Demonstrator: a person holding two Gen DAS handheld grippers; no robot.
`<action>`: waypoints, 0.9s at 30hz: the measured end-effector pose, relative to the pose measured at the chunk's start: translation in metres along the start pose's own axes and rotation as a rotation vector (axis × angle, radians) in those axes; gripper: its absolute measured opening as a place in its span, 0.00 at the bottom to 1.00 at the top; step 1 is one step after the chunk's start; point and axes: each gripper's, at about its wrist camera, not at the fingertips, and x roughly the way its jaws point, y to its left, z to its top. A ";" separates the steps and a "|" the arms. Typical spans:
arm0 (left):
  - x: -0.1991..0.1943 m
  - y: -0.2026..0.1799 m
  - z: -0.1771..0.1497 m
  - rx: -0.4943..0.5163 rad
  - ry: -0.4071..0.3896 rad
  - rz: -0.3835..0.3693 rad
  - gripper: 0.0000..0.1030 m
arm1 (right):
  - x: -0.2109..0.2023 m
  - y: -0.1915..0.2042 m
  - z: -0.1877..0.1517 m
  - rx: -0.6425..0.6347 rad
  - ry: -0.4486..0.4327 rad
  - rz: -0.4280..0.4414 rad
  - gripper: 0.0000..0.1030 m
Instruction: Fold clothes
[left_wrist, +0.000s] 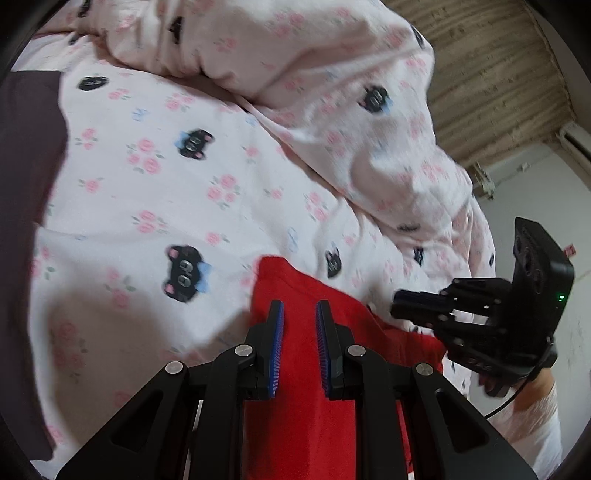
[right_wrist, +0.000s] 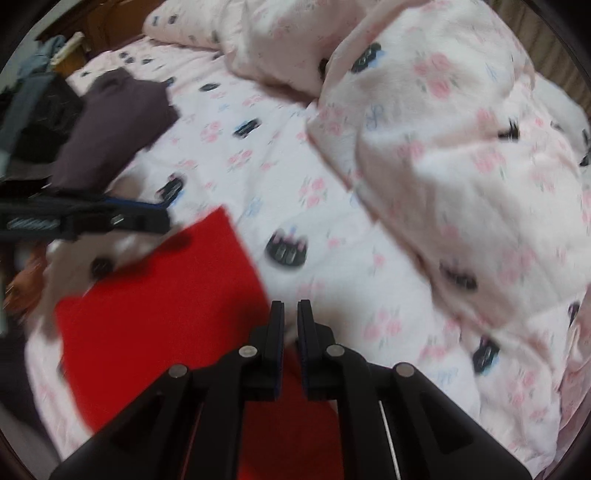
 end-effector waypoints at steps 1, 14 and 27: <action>0.003 -0.002 -0.001 0.007 0.011 0.004 0.14 | -0.002 -0.001 -0.004 -0.011 0.010 0.009 0.08; 0.012 -0.001 -0.003 -0.003 0.046 0.032 0.14 | 0.033 0.015 -0.023 -0.068 0.111 0.008 0.12; 0.013 0.002 -0.001 -0.011 0.053 0.041 0.14 | 0.008 0.003 -0.020 -0.040 0.048 -0.095 0.22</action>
